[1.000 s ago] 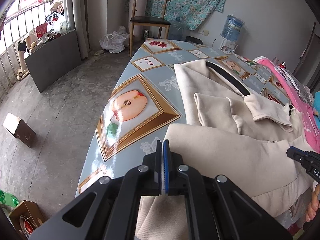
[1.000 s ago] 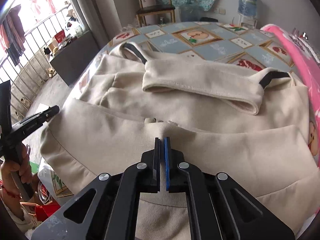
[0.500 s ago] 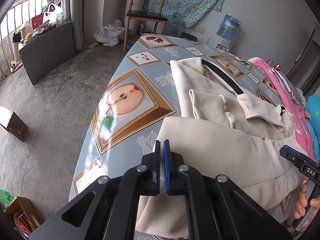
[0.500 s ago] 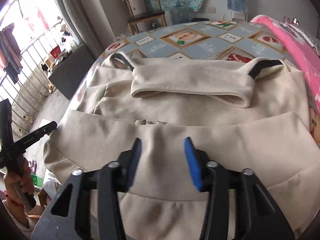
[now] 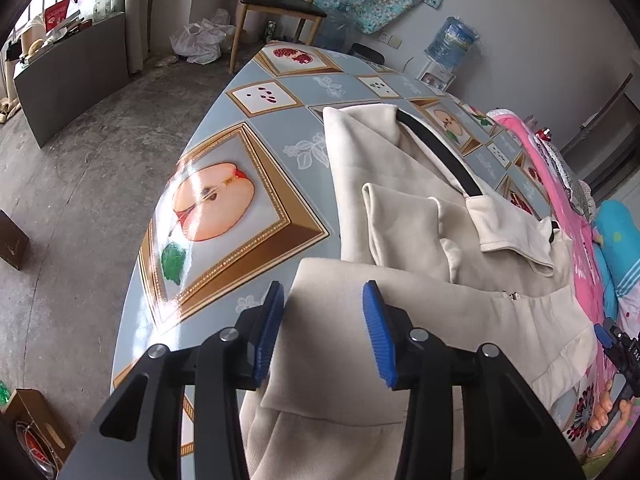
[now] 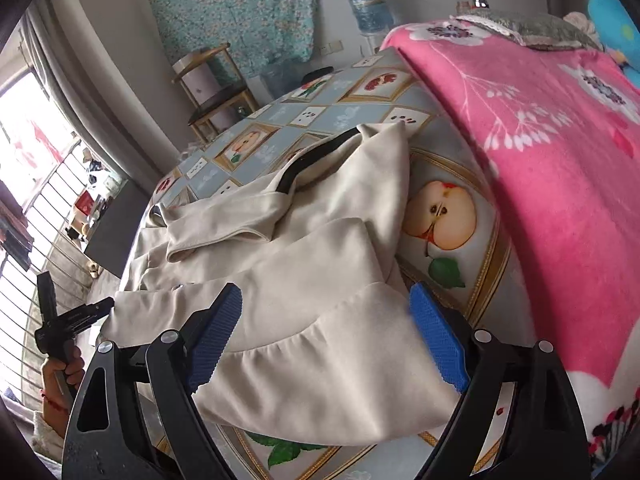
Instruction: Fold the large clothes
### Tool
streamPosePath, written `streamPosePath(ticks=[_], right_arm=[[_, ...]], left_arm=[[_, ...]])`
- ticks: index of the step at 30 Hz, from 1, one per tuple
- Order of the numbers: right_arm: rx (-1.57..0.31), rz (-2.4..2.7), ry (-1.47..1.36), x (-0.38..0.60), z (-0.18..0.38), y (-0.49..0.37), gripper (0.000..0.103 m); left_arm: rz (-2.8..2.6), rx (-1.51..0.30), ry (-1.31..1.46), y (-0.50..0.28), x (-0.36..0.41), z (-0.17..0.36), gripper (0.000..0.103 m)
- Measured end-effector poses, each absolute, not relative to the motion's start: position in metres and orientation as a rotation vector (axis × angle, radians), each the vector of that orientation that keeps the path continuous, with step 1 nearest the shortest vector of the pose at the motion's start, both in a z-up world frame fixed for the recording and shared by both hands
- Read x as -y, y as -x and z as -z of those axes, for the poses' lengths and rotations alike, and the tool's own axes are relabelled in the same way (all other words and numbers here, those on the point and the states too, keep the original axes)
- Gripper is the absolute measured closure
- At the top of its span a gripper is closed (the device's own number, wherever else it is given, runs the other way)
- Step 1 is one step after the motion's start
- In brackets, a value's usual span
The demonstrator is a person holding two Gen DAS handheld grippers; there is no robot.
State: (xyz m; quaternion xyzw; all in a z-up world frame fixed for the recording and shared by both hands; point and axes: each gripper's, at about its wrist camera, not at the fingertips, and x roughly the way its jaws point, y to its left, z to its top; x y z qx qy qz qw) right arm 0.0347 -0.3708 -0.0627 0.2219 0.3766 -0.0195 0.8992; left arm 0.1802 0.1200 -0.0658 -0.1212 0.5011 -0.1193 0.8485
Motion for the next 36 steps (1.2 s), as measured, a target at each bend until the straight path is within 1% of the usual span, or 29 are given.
streamPosePath(ticks=[3,5,10,15,17,24,31,36], right_arm=[[-0.801,-0.02,-0.474,0.381,0.067,-0.05,0.021],[-0.822,-0.081,-0.469,0.385,0.066,-0.069,0.026],[-0.862,-0.225,-0.449,0.39,0.062,-0.117,0.026],[-0.982,-0.263,-0.497,0.408,0.087,-0.157,0.027],[-1.008,-0.282,-0.545,0.416,0.096,-0.156,0.032],[-1.01,-0.364,-0.584,0.422,0.096,-0.119,0.032],[-1.003,-0.375,-0.621,0.427,0.096,-0.132,0.031],[-1.01,-0.389,-0.645,0.425,0.099,-0.145,0.03]], left_arm=[[0.247,-1.074,0.265,-0.189,-0.123,0.07,0.063],[0.243,-1.087,0.276,-0.196,-0.127,0.071,0.063],[0.306,-1.103,0.344,-0.204,-0.134,0.069,0.063],[0.387,-1.097,0.403,-0.202,-0.136,0.064,0.063],[0.411,-1.09,0.374,-0.198,-0.134,0.062,0.063],[0.454,-1.098,0.185,-0.183,-0.117,0.065,0.063],[0.436,-1.083,0.267,-0.208,-0.123,0.07,0.063],[0.452,-1.114,0.395,-0.229,-0.135,0.086,0.063]])
